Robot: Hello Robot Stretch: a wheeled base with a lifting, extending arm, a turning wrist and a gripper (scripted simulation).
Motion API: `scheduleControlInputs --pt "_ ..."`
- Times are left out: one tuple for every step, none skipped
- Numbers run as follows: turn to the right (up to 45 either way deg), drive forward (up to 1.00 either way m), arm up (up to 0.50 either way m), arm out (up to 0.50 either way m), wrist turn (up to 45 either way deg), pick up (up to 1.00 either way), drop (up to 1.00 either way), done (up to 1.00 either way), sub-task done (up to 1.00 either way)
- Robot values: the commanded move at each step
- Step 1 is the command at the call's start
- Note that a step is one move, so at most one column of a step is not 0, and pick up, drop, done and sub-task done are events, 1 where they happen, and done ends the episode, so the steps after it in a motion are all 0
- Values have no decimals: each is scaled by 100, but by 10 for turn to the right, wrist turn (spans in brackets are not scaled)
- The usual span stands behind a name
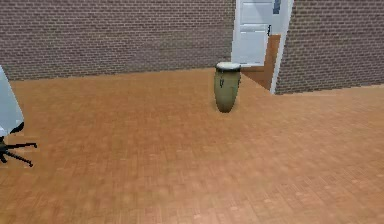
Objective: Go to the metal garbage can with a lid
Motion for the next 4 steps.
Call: scheduleControlInputs --pt "-30 0 0 0 0 0 0 0 0" --pt "0 100 0 0 0 0 0 0 0" --pt "0 100 0 0 0 0 0 0 0" --pt "-30 0 0 0 0 0 0 0 0"
